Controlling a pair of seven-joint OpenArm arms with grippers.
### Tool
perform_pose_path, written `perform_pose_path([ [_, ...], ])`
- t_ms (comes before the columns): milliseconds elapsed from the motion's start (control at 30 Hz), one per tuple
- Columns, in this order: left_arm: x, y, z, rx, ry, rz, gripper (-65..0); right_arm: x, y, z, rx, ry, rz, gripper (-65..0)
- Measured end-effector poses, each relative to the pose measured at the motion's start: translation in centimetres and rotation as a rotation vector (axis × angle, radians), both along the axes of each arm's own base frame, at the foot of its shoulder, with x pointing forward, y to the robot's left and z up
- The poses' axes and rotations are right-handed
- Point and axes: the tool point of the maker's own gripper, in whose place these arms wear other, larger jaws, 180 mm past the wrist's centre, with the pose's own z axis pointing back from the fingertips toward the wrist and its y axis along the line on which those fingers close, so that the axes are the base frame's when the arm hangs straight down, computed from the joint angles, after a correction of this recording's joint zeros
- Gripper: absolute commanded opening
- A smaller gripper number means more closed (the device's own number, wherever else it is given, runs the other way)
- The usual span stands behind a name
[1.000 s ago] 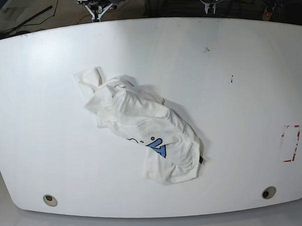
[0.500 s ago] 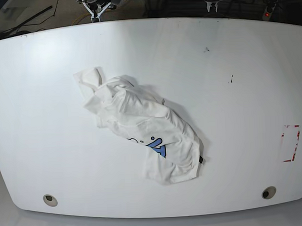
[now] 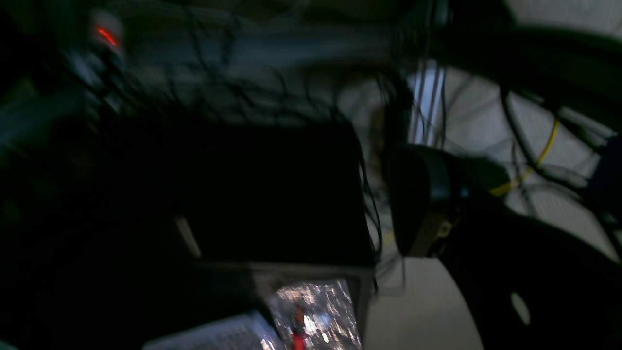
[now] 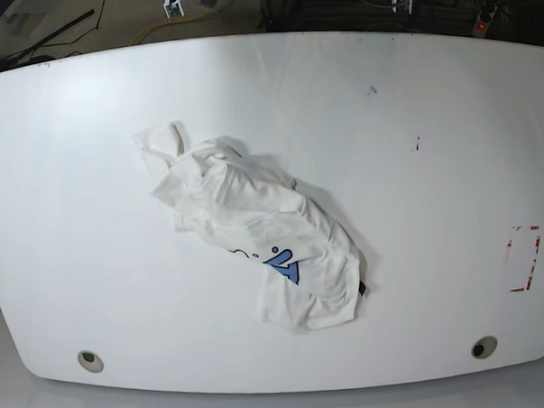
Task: Fold the T-shirt properly
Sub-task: 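Move the right gripper from rest toward the crumpled white T-shirt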
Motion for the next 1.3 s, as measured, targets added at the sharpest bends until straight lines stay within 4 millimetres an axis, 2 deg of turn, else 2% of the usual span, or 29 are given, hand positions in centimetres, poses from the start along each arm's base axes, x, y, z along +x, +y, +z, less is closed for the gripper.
perform_pose_path([
  [133, 1.2, 0.0, 3.7, 0.017, -0.098, -0.037, -18.5, -1.3, -1.0, 2.4, -0.021, -0.004, -0.016, -45.5],
  [233, 1.2, -0.1, 6.1, 0.026, -0.131, -0.061, -18.5, -1.4, -1.9, 4.6, -0.051, -0.026, -0.003, -45.5],
  [300, 1.2, -0.2, 8.0, 0.031, -0.158, -0.082, -18.5, -1.4, -1.8, 6.4, -0.049, -0.058, 0.003, -45.5],
  [333, 1.5, -0.2, 8.7, 0.032, -0.176, -0.088, -18.5, -0.7, -1.5, 7.4, -0.045, -0.085, 0.015, -45.5],
  [500, 2.5, -0.6, 13.2, 0.044, -0.254, -0.134, -18.5, -1.3, -0.3, 12.4, -0.035, -0.120, 0.018, -45.5],
  [600, 3.2, -0.9, 15.4, 0.043, -0.294, -0.152, -18.5, -0.8, -1.1, 15.1, -0.074, -0.162, -0.039, -45.5],
  [700, 4.2, -1.5, 17.3, 0.003, -0.349, -0.112, -18.5, -0.3, -1.0, 17.5, -0.087, -0.200, -0.043, -45.5],
  [800, 5.0, -1.6, 18.8, -0.051, -0.391, -0.072, -18.5, -0.8, -0.4, 18.6, -0.065, -0.219, -0.037, -45.5],
  [867, 5.3, -0.4, 19.5, -0.050, -0.407, -0.033, -18.5, -1.1, -0.7, 18.6, -0.072, -0.220, -0.044, -45.5],
  [933, 5.7, 1.1, 19.7, -0.040, -0.419, 0.021, -18.5, -0.2, -1.4, 18.9, -0.089, -0.274, -0.061, -45.5],
  [1033, 7.3, 3.0, 20.4, -0.012, -0.478, 0.070, -18.2, 2.1, -1.8, 20.1, -0.097, -0.402, -0.089, -45.5],
  [1133, 8.8, 2.8, 20.8, -0.033, -0.522, 0.072, -18.2, 4.1, -1.7, 20.6, -0.085, -0.486, -0.096, -45.5],
  [1200, 9.5, 2.4, 20.9, -0.056, -0.540, 0.055, -18.1, 6.1, -1.7, 20.8, -0.083, -0.545, -0.101, -45.5],
  [1300, 10.0, 3.6, 21.4, -0.024, -0.563, 0.071, -17.9, 8.9, -1.7, 21.1, -0.078, -0.620, -0.101, -45.5],
])
